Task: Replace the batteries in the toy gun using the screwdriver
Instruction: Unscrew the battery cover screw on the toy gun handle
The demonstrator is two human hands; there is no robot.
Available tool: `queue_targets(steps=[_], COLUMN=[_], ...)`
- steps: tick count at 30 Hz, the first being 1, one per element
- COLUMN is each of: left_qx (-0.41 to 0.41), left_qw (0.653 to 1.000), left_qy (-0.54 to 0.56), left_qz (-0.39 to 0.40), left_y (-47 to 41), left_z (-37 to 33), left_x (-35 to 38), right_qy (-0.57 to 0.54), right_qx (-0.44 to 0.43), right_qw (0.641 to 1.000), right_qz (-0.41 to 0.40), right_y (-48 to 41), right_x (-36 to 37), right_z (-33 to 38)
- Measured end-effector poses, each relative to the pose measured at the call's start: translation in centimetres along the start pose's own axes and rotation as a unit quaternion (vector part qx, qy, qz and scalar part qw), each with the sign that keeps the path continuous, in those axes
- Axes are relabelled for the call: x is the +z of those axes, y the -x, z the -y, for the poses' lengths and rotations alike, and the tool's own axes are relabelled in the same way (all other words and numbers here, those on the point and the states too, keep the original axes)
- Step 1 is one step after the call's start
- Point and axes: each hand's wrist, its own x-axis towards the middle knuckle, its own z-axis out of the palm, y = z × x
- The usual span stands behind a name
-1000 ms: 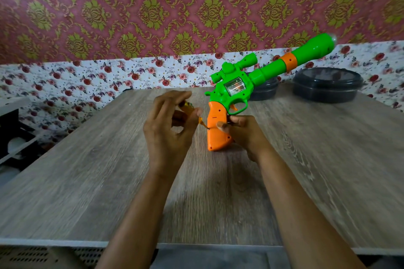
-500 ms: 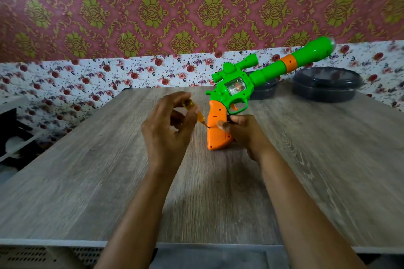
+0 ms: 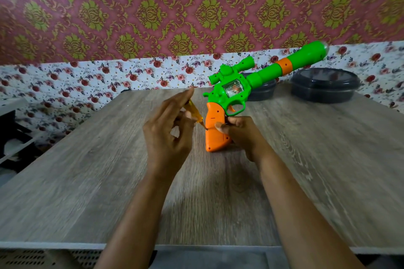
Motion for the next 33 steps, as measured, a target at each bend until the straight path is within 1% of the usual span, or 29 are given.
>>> queue_targets(steps=[7,9,11,14,17,21,24,30,33], left_qx=[-0.010,-0.041,-0.073,-0.098,-0.135,-0.118,-0.122,-0.092,-0.107], left_qw=[1.000,0.999,0.997,0.994,0.987,0.989,0.988,0.995,0.993], left_qy=[-0.011,-0.009,0.022,0.057,0.084,0.088,0.093,0.033,0.038], left_qz=[-0.001,-0.006,-0.009,-0.006,-0.024,-0.024,-0.025,-0.023,-0.040], left_y=[0.0,-0.1,-0.2,-0.1,-0.3,0.0,0.1,-0.1,-0.3], left_z=[0.2,0.0,-0.3,-0.3,0.2,0.5,0.7,0.4,0.1], left_x=[-0.1,-0.2,-0.1,0.0,0.0,0.1,0.2,-0.1,-0.2], right_qy=[0.007,-0.002,-0.008,-0.007,-0.014,-0.021,-0.016,-0.007,-0.001], right_qx=[0.002,0.001,-0.002,-0.003,-0.003,0.003,0.003,0.007,-0.002], right_qw=[1.000,1.000,1.000,1.000,1.000,1.000,1.000,1.000,1.000], right_qz=[0.004,0.000,0.000,0.000,0.001,0.005,0.004,0.009,0.003], right_y=[0.0,-0.1,-0.2,-0.1,0.1,0.2,0.1,0.1,0.0], right_x=[0.0,0.1,0.1,0.1,0.0,0.0,0.1,0.0,0.0], right_z=[0.0,-0.2,-0.2,-0.2,-0.1,0.1,0.0,0.1,0.0])
